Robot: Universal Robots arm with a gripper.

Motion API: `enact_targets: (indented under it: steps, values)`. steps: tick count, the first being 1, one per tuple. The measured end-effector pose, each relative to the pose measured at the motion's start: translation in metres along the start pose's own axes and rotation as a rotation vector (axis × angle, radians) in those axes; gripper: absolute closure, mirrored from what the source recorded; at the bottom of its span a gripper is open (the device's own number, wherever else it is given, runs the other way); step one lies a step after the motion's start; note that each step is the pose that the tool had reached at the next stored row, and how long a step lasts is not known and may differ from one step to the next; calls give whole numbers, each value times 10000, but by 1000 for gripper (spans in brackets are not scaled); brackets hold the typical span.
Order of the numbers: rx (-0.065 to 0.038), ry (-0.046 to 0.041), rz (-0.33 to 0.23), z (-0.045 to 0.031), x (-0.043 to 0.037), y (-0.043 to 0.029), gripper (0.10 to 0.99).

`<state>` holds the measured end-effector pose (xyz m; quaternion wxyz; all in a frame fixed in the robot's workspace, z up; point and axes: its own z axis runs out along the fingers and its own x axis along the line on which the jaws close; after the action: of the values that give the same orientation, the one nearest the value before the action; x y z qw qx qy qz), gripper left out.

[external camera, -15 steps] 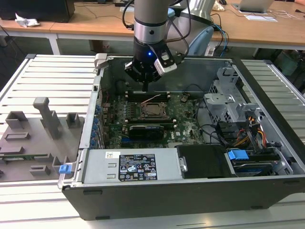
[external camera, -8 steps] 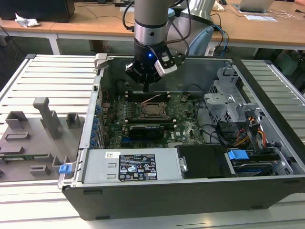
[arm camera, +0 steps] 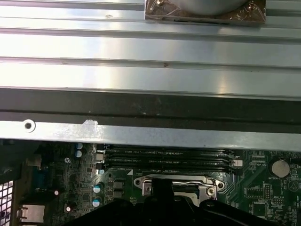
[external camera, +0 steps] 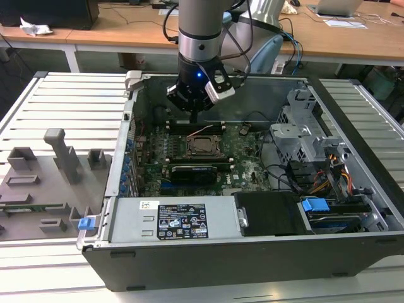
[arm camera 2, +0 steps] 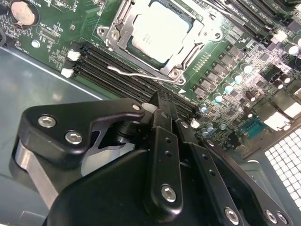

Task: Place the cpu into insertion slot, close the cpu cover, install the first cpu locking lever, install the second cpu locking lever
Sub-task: 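Install the first cpu locking lever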

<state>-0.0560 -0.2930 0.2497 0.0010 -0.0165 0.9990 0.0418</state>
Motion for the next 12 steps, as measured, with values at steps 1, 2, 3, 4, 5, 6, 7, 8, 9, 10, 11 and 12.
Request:
enact_targets:
  steps: [1,2,3,4,5,6,7,8,9,10,11,12]
  values:
    - [-1,-1,0,9,0,-1,980]
    - [0,0,0,19,0,-2,980]
    - [-1,0,-3,27,-4,-3,980]
    - [0,0,6,31,-10,-3,980]
    - [2,-2,36,36,-22,-4,980]
    - [0,-4,39,43,-31,-5,980]
    - [-1,-4,41,50,-32,-5,980]
    - [0,-4,41,57,-34,-6,980]
    - [0,-4,40,65,-35,-7,980]
    - [0,-3,39,74,-36,-7,980]
    - [1,-3,37,83,-40,-8,980]
    - [0,-3,37,94,-49,-9,980]
